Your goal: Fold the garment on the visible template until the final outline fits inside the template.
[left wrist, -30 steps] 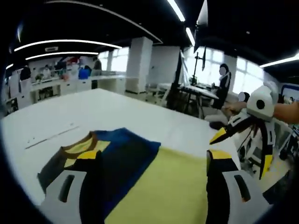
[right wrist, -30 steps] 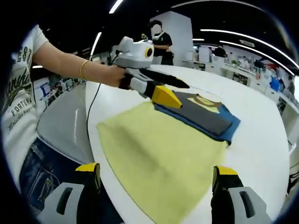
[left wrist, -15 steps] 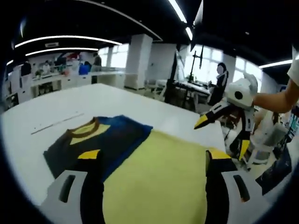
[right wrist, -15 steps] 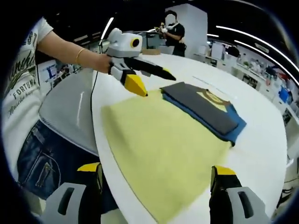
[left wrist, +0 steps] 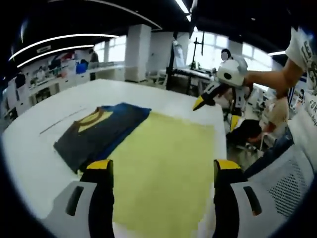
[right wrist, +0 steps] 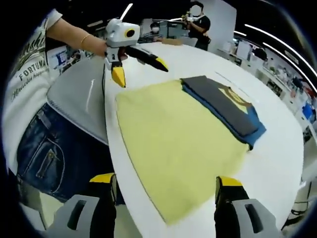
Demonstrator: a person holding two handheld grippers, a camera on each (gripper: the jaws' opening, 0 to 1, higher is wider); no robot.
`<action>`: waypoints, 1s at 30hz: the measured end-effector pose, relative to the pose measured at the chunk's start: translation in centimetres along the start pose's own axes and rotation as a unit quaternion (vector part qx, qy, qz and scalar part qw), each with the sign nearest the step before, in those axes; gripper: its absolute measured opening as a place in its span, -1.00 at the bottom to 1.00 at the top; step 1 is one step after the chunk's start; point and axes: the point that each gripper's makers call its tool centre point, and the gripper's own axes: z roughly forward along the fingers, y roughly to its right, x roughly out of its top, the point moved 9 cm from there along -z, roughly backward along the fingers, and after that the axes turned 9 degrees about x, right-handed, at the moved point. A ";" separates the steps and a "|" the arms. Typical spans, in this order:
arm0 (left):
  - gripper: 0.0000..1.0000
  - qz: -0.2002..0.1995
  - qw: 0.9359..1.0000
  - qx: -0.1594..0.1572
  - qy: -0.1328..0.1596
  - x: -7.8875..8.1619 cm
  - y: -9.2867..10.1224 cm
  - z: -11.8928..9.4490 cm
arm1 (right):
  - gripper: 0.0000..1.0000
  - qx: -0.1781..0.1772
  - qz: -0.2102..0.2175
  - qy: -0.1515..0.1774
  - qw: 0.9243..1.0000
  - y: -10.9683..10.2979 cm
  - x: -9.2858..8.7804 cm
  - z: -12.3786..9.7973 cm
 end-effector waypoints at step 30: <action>-0.26 0.110 0.982 0.002 -0.154 -7.9 2.0 -3.6 | -0.26 -0.009 -0.082 -0.138 0.987 -0.4 -4.0 1.7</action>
